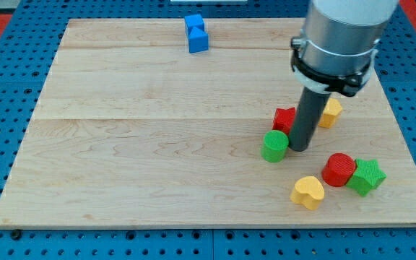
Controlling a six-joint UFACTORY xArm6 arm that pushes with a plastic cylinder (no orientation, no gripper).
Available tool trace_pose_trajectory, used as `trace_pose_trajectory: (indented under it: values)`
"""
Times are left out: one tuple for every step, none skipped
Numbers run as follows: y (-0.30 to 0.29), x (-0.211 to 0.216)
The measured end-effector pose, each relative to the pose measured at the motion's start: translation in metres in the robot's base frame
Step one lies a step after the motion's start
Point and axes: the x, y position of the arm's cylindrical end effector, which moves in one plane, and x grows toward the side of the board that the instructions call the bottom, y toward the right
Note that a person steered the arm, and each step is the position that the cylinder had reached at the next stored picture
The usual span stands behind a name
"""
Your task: Move the red star close to the yellow hexagon
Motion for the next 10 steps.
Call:
trace_pose_trajectory:
  values:
    - [0.006,0.01]
    - [-0.001,0.016]
    - [-0.057,-0.02]
    - [-0.092,-0.036]
    - [-0.045,-0.013]
    - [-0.041,-0.024]
    - [-0.057,-0.056]
    - [-0.018,-0.051]
    - [0.009,-0.049]
    - [-0.026,-0.043]
